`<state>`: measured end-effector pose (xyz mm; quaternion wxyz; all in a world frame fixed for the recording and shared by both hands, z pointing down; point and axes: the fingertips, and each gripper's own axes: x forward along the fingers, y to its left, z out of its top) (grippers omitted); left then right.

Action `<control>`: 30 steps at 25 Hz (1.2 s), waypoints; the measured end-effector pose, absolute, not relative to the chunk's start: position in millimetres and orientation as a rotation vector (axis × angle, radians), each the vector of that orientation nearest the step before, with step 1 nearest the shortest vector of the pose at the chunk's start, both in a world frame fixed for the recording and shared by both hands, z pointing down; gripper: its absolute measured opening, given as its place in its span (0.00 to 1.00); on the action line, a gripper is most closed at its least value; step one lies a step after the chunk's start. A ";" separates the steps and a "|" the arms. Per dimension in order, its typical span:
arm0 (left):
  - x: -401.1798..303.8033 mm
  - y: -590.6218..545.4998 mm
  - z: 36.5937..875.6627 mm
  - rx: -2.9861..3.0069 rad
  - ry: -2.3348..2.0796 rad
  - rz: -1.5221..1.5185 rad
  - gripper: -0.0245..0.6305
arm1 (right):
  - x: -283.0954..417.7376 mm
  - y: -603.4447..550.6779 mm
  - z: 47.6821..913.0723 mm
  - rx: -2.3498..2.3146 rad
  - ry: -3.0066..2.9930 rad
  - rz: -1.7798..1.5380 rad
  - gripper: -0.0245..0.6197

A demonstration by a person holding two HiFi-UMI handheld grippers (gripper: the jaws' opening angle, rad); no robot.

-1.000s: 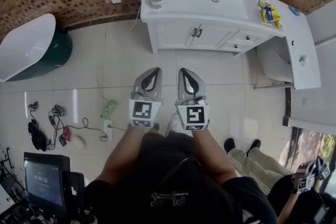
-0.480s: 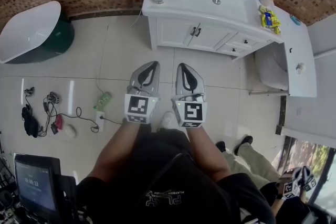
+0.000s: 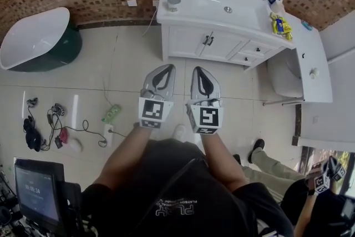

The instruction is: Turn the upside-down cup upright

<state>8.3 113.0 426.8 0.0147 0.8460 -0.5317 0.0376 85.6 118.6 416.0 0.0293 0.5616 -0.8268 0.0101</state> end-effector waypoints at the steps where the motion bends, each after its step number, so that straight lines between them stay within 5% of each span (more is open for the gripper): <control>1: 6.5 112.5 423.9 2.637 -1.661 0.116 0.03 | 84.4 118.8 414.8 1.739 -2.547 0.025 0.06; 30: -51.3 112.2 429.9 2.587 -1.726 0.136 0.03 | 53.8 128.9 415.0 1.709 -2.493 -0.031 0.06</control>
